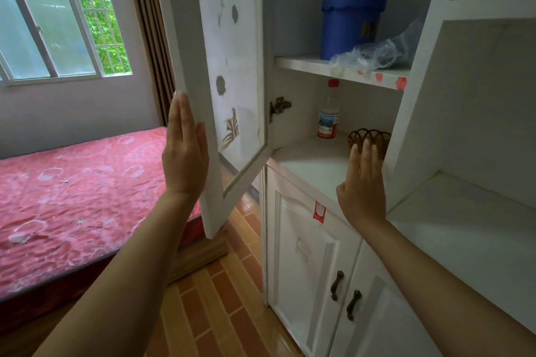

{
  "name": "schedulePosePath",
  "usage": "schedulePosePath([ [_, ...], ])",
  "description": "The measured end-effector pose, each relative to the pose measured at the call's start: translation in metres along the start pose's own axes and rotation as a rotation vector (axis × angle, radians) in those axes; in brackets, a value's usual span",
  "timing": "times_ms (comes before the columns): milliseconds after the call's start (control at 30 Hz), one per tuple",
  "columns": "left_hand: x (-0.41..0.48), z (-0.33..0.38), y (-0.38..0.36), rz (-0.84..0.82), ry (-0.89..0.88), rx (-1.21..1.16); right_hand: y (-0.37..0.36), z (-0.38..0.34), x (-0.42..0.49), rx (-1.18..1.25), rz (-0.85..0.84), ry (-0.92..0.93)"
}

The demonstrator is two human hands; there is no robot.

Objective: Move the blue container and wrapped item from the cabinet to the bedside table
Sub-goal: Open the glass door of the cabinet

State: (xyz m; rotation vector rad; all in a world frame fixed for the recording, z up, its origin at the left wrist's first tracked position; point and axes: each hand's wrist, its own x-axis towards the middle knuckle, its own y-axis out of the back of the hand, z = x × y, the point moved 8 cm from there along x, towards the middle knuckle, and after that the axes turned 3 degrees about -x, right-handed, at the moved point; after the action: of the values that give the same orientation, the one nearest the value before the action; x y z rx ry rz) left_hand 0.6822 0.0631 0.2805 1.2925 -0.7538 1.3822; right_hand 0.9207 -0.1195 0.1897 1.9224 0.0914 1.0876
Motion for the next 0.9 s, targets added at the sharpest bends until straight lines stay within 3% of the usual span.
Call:
schedulePosePath([
  [167,0.003,-0.028,0.002,0.025,-0.048,0.191,-0.033,0.001,-0.015,-0.022,-0.250,-0.087],
  [300,-0.017,-0.038,-0.019,-0.131,-0.110,0.307,-0.051,-0.001,-0.022,-0.029,-0.385,-0.150],
  [600,-0.014,-0.069,-0.034,-0.267,-0.080,0.492,-0.070,-0.026,-0.019,-0.016,-0.419,-0.133],
  [900,-0.001,-0.126,-0.036,-0.403,-0.024,0.577,-0.086,-0.079,-0.014,0.069,-0.455,0.011],
])
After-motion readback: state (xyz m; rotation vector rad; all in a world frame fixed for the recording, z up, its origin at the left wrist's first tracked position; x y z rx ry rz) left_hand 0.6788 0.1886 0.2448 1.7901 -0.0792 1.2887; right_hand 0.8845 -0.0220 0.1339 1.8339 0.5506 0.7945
